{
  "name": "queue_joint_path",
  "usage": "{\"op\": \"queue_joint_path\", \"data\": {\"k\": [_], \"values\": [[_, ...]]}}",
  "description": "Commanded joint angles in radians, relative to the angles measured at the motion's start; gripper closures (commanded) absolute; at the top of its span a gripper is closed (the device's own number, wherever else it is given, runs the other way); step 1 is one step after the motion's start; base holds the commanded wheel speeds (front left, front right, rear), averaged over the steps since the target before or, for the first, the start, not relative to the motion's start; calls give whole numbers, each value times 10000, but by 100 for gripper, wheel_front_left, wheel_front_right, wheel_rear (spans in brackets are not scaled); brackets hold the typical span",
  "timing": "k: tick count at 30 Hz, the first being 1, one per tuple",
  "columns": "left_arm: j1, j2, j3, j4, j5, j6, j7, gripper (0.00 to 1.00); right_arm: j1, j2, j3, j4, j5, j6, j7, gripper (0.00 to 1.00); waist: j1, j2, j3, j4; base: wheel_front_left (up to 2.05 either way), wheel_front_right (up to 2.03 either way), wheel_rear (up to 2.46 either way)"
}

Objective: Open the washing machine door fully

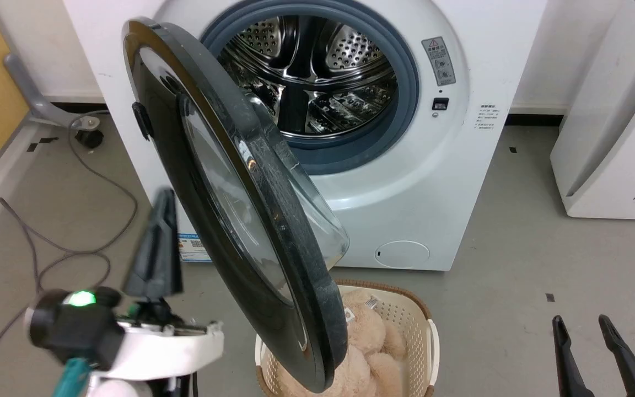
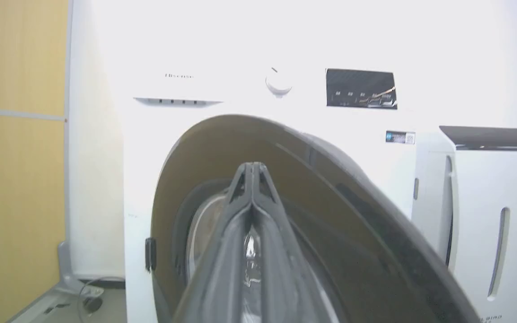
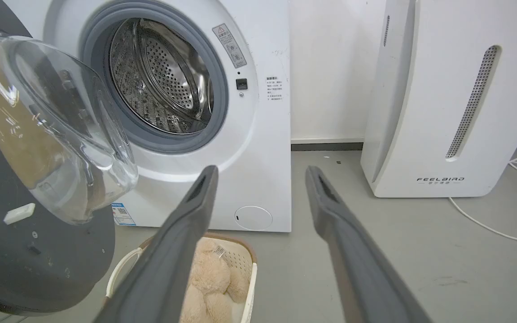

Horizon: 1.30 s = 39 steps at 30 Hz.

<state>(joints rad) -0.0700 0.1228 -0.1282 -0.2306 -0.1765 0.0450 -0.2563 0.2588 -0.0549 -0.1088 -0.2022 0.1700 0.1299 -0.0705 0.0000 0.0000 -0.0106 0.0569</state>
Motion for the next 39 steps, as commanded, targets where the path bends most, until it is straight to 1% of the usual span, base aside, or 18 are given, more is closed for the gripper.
{"op": "queue_joint_path", "data": {"k": [1,7,8,9,12,14,18,21,24,25,28,30,34,37,39], "values": [[-191,-115,132,-550,97,-38,-52,100,76,47,-4,-62,128,8,41,0,0,0,9,-3,0,0,0],[-437,-447,140,-2734,373,-309,-53,100,46,47,37,-63,168,8,11,0,0,0,36,-26,0,0,0],[-496,-489,66,-3043,392,-363,-54,100,39,47,41,-61,166,8,8,0,0,0,44,-30,0,0,0],[-496,-489,66,-3043,392,-363,-54,100,39,47,41,-61,166,8,8,0,0,0,44,-30,0,0,0],[-631,-583,-309,-3799,392,-554,-54,100,15,47,51,-74,157,8,-6,0,0,0,87,-37,0,0,0],[-722,-615,-669,-4171,425,-782,-54,100,13,47,61,-78,151,8,-2,0,0,0,107,-42,0,0,0],[-683,-630,-1482,-4345,576,-1169,-54,100,10,47,82,-80,151,8,6,0,0,0,141,-46,0,0,0],[-474,-411,-2276,-4097,723,-1437,-54,100,9,47,104,-80,133,8,11,0,0,0,163,-57,0,0,0],[-201,-119,-2934,-3693,897,-1558,-54,100,14,47,155,-54,72,8,45,0,0,0,173,-106,0,0,0],[92,51,-3602,-3270,833,-1627,-34,100,51,47,151,-52,17,8,67,0,0,0,171,-113,0,0,0],[372,215,-4456,-2725,524,-1686,271,100,68,47,102,-83,-54,8,116,0,0,0,177,-108,0,0,0],[595,295,-4967,-2270,225,-1707,715,100,52,47,86,-105,-87,8,145,0,0,0,178,-112,0,0,0],[1057,265,-5369,-1157,-219,-1636,1800,100,41,47,97,-128,-115,8,170,0,0,0,166,-127,0,0,0],[1191,146,-5426,-355,-426,-1476,2323,100,36,47,139,-115,-125,8,195,0,0,0,152,-172,0,0,0],[1139,-15,-5338,88,-624,-1354,2451,100,32,47,162,-100,-126,8,205,0,0,0,144,-220,0,0,0]]}}
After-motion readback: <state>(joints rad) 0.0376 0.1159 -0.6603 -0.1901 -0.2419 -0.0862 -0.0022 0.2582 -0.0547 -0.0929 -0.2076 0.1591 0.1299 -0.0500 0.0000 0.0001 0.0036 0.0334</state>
